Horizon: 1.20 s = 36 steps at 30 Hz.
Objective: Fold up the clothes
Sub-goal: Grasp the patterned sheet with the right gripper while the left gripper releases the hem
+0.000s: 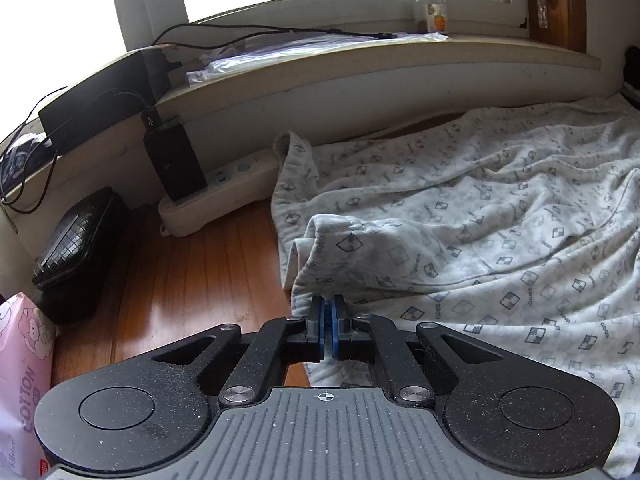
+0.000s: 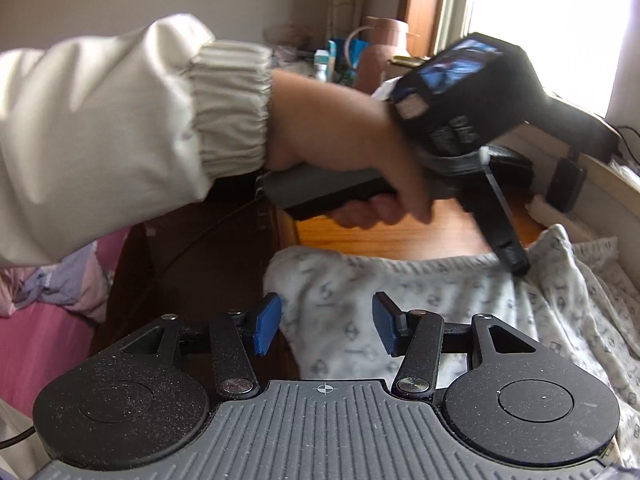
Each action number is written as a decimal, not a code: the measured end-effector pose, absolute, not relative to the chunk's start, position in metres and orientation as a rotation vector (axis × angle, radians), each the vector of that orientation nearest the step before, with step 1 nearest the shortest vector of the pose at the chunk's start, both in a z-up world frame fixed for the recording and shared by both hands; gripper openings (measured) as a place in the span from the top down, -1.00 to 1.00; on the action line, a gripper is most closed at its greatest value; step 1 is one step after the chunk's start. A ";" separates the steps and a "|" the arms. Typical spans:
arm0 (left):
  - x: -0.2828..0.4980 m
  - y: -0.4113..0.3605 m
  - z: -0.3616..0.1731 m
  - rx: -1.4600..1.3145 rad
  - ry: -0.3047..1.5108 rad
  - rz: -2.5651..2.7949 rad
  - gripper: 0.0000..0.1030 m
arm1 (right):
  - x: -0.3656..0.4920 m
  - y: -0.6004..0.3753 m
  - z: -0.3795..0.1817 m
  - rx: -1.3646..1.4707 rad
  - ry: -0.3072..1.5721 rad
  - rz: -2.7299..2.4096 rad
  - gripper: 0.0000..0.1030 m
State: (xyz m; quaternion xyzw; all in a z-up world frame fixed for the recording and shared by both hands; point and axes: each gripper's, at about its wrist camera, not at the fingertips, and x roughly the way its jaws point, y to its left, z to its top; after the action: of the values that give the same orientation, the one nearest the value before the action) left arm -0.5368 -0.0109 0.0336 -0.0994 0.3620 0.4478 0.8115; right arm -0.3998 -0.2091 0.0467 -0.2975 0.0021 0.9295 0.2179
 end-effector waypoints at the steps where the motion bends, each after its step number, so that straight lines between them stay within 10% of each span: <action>1: -0.537 -0.010 0.034 -0.220 0.771 0.954 0.90 | -0.403 -0.212 0.045 -0.831 -0.011 2.574 -0.01; 23: -0.538 -0.008 0.035 -0.251 0.766 0.959 0.90 | -0.446 -0.244 0.013 -0.913 -0.404 2.423 -0.01; 36: -0.536 -0.007 0.039 -0.267 0.791 0.962 0.89 | -0.443 -0.245 0.028 -0.863 -0.292 2.490 0.89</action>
State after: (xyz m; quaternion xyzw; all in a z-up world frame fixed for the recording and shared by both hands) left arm -0.5363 -0.0066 0.0391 -0.1247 0.3693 0.4491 0.8040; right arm -0.4428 -0.2445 0.0282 -0.3158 -0.1067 0.9111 0.2425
